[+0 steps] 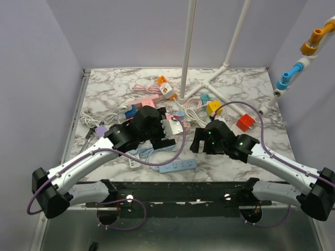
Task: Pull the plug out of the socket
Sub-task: Remove the socket from the socket.
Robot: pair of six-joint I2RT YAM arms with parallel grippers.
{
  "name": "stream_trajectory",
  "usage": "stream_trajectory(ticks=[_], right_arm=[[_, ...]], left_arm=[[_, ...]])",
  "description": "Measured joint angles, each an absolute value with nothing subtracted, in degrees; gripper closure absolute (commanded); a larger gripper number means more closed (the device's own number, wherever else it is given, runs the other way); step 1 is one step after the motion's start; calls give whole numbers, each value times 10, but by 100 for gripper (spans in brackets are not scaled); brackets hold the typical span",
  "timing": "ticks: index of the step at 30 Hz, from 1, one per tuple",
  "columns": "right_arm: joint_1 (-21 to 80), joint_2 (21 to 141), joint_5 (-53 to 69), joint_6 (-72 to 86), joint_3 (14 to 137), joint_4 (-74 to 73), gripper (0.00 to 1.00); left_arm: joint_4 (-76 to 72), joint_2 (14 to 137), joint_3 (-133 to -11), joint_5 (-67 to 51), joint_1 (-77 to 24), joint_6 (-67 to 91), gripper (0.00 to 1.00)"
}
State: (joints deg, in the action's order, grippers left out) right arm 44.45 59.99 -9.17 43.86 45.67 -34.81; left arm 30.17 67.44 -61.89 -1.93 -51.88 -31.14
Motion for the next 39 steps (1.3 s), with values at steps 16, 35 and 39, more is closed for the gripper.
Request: stream_trajectory(ticks=[16,35,39], right_arm=[[576,867,-89,252,762,-249,5],[649,1073,-71,27,793,-145,18],[646,1081,-71,-4,793,-117,19]], left_arm=[[415,532,-558,-74,-193,-295,1],[470,524,-587,-198,55,-269,1],[479,532,-590,-213,57,-264,2]])
